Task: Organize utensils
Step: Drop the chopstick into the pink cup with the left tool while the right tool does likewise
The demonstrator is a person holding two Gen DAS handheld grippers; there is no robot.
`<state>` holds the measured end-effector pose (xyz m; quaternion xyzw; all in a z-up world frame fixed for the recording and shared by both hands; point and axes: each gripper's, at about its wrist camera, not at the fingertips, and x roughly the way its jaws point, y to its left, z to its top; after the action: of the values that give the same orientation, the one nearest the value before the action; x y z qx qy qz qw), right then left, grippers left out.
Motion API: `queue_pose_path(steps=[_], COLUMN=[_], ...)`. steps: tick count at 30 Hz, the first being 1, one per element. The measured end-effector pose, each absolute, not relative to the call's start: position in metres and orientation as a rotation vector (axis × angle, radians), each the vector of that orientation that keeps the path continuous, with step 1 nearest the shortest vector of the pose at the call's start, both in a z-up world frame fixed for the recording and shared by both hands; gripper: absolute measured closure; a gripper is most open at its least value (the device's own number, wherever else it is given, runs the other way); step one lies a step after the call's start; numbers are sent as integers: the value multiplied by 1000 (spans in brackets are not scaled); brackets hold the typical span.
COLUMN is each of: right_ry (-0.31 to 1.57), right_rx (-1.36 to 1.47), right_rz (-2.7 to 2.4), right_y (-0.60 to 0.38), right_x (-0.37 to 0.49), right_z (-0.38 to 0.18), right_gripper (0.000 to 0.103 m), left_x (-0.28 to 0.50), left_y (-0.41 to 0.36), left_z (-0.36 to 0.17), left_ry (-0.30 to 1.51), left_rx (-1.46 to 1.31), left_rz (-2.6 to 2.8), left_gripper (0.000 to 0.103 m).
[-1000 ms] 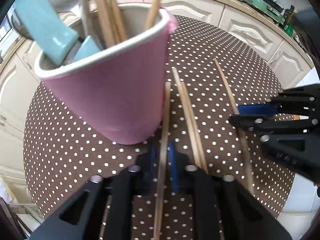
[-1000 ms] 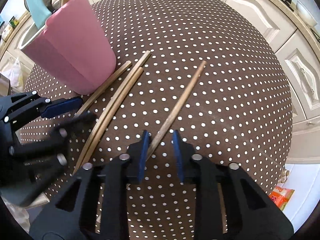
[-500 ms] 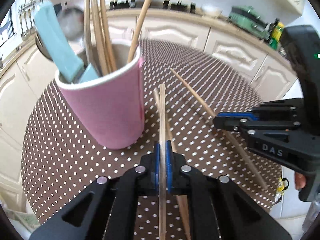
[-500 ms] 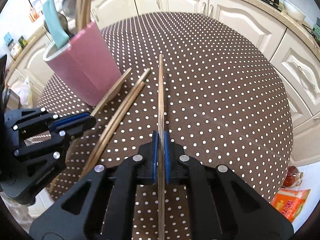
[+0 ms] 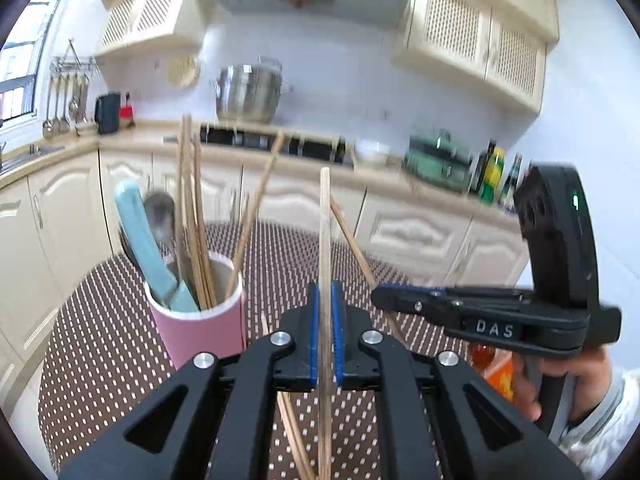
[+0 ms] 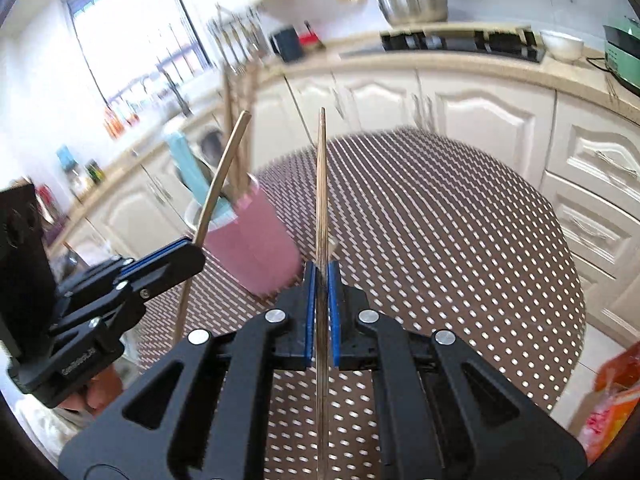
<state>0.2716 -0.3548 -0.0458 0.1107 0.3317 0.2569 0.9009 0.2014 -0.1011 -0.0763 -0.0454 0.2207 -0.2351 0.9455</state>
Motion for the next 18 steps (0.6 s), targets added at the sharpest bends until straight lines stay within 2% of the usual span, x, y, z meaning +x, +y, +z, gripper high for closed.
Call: queue_pose_path(steps=[10,18], right_ry=[428,335], right_rx=[287,297], right_rz=[553,576], right_y=[-325,-294], right_x=[265,280], right_z=[-7,4], right_gripper=[96,96], left_x=[193,210], left_y=[-62,-56], left_z=[-32,-19], left_ry=[221,76], left_rx=[-199,-230], left_rz=[-441,-364], left_gripper=[97,97])
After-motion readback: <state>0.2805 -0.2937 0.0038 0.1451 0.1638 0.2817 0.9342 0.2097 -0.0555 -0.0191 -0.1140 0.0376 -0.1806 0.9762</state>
